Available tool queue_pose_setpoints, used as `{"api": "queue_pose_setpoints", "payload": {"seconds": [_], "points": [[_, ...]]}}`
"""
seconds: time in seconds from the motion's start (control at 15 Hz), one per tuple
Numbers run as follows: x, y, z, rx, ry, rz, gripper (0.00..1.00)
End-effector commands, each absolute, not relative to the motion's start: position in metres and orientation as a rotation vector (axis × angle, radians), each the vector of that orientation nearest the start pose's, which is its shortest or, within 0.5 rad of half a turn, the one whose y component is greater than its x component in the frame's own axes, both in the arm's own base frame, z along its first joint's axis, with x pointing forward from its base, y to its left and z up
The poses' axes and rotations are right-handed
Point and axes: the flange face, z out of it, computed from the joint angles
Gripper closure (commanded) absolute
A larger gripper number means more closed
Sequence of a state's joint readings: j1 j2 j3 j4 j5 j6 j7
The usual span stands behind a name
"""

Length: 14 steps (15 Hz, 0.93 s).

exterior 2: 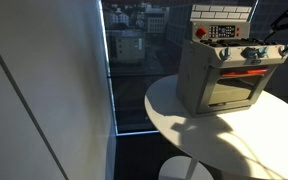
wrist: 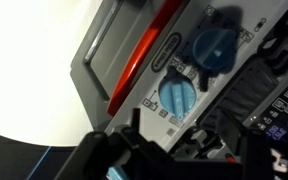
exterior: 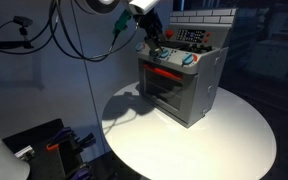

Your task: Turn the third knob from the left on the stove to the right

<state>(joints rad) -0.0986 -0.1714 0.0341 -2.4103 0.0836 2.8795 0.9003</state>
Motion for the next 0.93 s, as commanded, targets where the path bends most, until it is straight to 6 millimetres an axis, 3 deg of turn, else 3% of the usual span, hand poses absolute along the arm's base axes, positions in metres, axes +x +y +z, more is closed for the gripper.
{"api": "queue_pose_setpoints", "payload": {"seconds": [0.0,0.2,0.87], "points": [[0.5107,-0.0348,0.4574,-2.408,1.308,-0.814,0.07],[0.5135,-0.0335,0.4569,-2.448,1.264,-0.834,0.00],[0.5207,-0.0316,0.4526,-2.527,1.171,-0.892,0.00]]}}
